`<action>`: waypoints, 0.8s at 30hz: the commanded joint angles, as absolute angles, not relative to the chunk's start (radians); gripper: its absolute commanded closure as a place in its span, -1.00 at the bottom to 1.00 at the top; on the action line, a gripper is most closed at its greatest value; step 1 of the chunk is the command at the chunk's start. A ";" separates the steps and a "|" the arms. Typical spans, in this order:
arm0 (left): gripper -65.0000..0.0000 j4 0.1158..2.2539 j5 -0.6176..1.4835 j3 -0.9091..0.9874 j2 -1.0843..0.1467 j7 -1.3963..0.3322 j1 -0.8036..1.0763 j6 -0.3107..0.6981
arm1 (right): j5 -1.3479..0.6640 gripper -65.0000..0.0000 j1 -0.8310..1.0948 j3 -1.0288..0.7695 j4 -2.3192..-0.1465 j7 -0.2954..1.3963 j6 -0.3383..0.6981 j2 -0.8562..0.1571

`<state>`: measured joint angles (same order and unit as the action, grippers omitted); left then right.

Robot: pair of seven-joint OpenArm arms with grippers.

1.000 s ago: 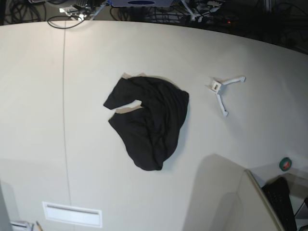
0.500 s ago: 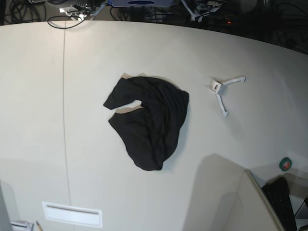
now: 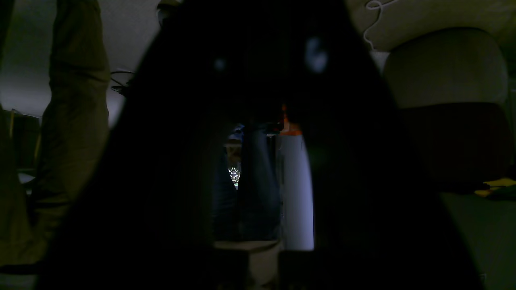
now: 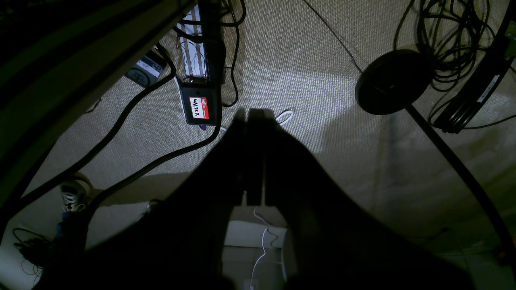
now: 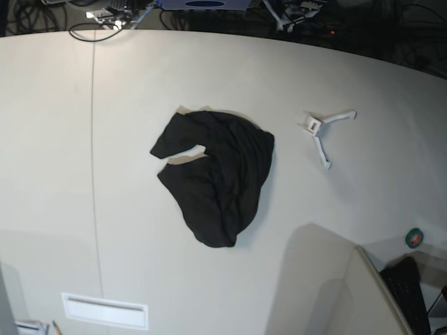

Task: Layout the t-shirt on the table in an organized manner, then fold the t-shirt properly

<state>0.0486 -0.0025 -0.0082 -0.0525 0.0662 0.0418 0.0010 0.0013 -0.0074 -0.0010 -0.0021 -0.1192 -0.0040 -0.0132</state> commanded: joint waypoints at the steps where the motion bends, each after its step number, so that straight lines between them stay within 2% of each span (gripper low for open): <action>1: 0.99 0.047 -0.002 -0.008 -0.053 0.068 0.045 -0.001 | -0.001 1.00 -0.008 -0.001 0.000 -0.122 -0.007 -0.016; 24: 0.99 0.047 -0.002 -0.008 -0.053 0.068 0.045 -0.001 | -0.001 1.00 -0.008 -0.001 0.000 -0.122 -0.007 -0.016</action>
<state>0.0486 -0.0025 -0.0082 -0.0525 0.0662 0.0418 0.0010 0.0013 -0.0074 -0.0010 -0.0021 -0.1192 -0.0040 -0.0132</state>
